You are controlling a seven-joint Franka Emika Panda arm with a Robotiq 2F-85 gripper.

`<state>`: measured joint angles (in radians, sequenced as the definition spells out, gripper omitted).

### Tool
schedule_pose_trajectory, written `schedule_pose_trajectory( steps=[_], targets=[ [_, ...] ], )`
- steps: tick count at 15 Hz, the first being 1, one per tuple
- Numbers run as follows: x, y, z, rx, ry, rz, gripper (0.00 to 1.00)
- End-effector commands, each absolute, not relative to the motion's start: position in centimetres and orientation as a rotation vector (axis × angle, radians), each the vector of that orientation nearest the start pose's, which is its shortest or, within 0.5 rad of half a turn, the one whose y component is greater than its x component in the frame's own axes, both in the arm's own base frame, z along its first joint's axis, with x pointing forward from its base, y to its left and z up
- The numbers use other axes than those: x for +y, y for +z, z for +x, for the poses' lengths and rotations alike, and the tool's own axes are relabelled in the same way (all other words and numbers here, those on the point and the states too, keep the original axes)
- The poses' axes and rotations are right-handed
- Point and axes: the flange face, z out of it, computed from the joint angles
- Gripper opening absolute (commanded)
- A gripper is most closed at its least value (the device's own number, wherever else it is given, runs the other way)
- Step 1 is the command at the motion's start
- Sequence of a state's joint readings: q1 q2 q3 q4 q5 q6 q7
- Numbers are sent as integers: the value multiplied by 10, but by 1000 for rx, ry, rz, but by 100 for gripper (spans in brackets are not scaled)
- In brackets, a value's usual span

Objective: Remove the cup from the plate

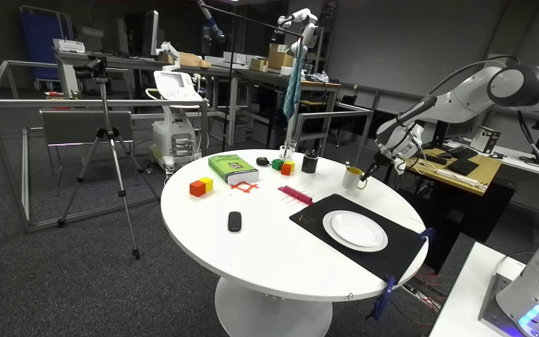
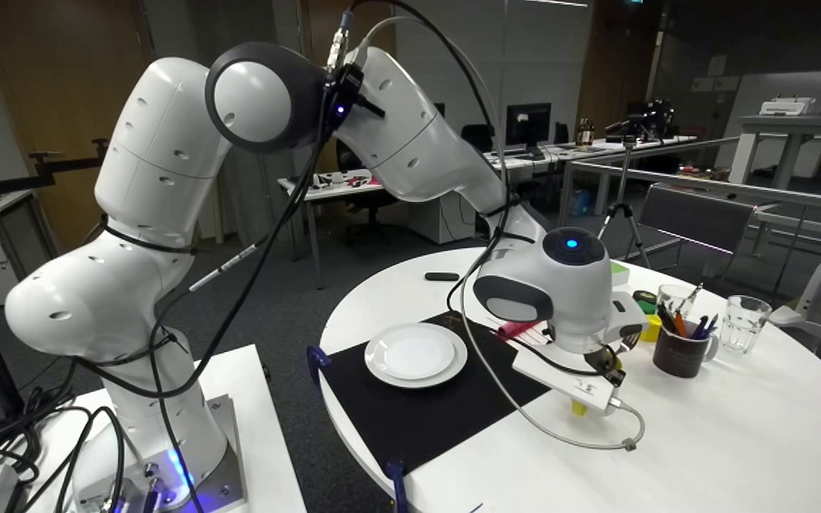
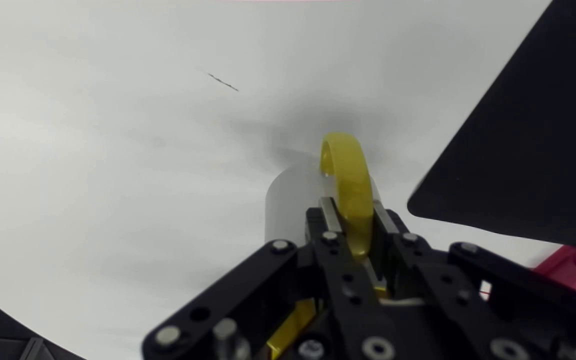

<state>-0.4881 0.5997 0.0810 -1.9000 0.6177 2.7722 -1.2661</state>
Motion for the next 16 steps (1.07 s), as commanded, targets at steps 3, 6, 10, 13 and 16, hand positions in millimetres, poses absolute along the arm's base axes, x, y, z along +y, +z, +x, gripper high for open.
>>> schedule_pose_trajectory(
  steps=[3,6,10,13,16],
  targets=[
    [-285,212,598,-413,-689,-3018,5],
    [-284,207,600,-428,-679,-3025,5],
    [-281,204,601,-452,-663,-3032,5],
    [-281,202,601,-455,-649,-3034,5],
    [-280,199,603,-451,-636,-3033,5]
  ],
)
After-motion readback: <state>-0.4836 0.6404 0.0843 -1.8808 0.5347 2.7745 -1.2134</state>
